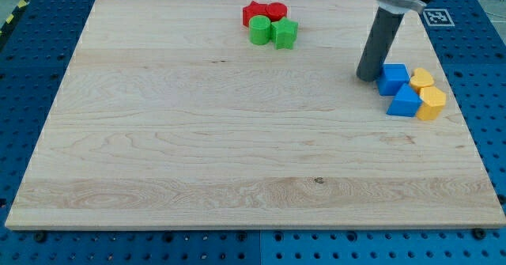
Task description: Slightly push the yellow blocks towards bottom
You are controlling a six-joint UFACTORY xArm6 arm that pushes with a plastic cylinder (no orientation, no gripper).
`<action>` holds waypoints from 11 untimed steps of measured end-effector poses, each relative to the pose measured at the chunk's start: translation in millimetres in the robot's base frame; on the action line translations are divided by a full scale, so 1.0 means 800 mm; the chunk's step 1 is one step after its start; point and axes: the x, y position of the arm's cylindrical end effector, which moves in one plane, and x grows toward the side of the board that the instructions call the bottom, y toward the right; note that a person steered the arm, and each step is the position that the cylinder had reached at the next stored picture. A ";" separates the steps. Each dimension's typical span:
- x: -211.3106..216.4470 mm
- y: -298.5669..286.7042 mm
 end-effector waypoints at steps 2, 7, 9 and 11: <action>-0.046 0.065; -0.013 0.102; -0.011 0.096; 0.007 0.083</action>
